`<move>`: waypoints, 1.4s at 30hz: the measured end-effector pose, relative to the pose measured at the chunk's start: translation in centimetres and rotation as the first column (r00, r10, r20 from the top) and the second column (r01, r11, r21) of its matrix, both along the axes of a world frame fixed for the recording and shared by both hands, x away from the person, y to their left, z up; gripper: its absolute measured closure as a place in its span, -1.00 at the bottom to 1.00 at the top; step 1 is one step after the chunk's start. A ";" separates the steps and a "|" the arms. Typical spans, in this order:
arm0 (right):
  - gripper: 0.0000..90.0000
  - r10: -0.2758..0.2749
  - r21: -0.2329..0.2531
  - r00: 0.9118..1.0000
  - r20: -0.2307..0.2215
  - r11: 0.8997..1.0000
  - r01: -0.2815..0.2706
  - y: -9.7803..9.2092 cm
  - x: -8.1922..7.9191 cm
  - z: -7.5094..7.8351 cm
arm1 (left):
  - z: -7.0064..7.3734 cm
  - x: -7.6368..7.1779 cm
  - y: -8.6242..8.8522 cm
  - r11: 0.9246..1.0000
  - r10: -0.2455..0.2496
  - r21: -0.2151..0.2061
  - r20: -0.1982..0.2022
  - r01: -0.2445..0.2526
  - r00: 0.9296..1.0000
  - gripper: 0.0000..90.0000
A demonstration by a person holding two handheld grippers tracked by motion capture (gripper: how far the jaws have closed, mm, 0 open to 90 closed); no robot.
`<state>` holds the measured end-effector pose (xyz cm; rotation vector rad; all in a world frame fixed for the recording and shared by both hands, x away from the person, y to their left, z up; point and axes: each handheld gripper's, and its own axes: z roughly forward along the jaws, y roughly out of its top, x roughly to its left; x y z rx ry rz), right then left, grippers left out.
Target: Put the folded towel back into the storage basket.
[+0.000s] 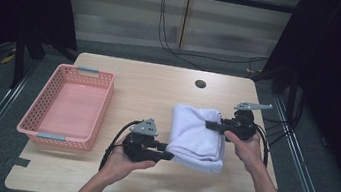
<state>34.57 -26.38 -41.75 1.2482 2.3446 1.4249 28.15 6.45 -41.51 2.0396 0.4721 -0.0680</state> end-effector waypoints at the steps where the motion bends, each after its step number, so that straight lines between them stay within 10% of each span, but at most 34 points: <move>1: 0.41 0.002 -0.003 1.000 0.006 1.000 -0.002 0.0 0.1 0.3 | 0.1 0.0 0.0 1.000 -0.002 -0.006 0.000 0.002 1.000 0.54; 24: 0.41 0.074 0.028 0.996 0.045 0.997 -0.076 5.4 3.6 4.2 | 3.2 1.3 6.2 0.993 0.113 -0.035 0.020 -0.112 0.993 0.55; 42: 0.42 0.155 0.005 0.987 0.040 0.988 -0.155 12.4 7.4 5.8 | 4.0 2.2 12.6 0.969 0.233 -0.088 0.032 -0.230 0.972 0.55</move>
